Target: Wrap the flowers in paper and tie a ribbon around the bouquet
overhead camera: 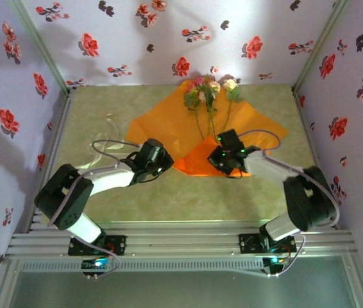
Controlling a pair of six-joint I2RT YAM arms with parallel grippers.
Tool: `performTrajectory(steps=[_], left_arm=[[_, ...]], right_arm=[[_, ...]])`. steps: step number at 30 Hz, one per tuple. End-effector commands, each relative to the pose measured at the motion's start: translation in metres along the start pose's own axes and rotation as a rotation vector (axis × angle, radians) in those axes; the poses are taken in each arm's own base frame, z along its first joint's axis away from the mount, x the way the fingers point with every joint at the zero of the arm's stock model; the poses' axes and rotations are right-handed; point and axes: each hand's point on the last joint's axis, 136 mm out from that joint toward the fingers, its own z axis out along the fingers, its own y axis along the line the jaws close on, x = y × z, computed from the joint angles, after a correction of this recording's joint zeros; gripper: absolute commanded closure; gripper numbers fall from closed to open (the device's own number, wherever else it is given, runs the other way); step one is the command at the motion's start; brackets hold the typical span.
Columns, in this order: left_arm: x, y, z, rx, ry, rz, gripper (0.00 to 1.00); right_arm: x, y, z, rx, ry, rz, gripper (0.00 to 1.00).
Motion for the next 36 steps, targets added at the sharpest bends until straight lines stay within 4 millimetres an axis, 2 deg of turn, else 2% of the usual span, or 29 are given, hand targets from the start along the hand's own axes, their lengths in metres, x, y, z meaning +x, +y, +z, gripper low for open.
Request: performTrajectory(steps=[1,2,4,8,12,18,23,29,32,36], left_arm=[[0.003,-0.009,-0.007,-0.018,0.019,0.113,1.00],[0.003,-0.012,-0.007,-0.017,0.021,0.135,1.00],[0.005,-0.021,-0.007,-0.014,0.025,0.188,1.00],[0.012,-0.048,-0.011,-0.007,0.037,0.363,1.00],[0.023,-0.071,-0.009,0.012,0.054,0.513,1.00],[0.037,-0.092,-0.001,0.016,0.082,0.676,0.99],[0.040,-0.102,0.009,0.027,0.086,0.717,0.98],[0.044,-0.113,0.018,0.046,0.088,0.777,0.98],[0.047,-0.116,0.023,0.054,0.098,0.805,0.98],[0.057,-0.124,0.028,0.089,0.122,0.867,0.98]], right_arm=[[0.015,0.038,0.019,-0.120,0.074,0.019,0.93],[0.020,0.042,0.029,-0.149,0.096,0.041,0.93],[0.028,0.038,0.046,-0.144,0.127,0.078,0.94],[0.037,0.014,0.067,-0.073,0.148,0.131,0.95],[0.048,-0.015,0.076,-0.001,0.182,0.163,0.94],[0.051,-0.018,0.073,-0.004,0.201,0.150,0.90],[0.040,0.003,0.054,-0.040,0.182,0.105,0.79],[0.014,0.024,0.005,-0.105,0.093,0.117,0.57],[0.003,0.014,-0.016,-0.083,0.051,0.144,0.52],[-0.017,-0.016,-0.036,-0.044,-0.006,0.207,0.53]])
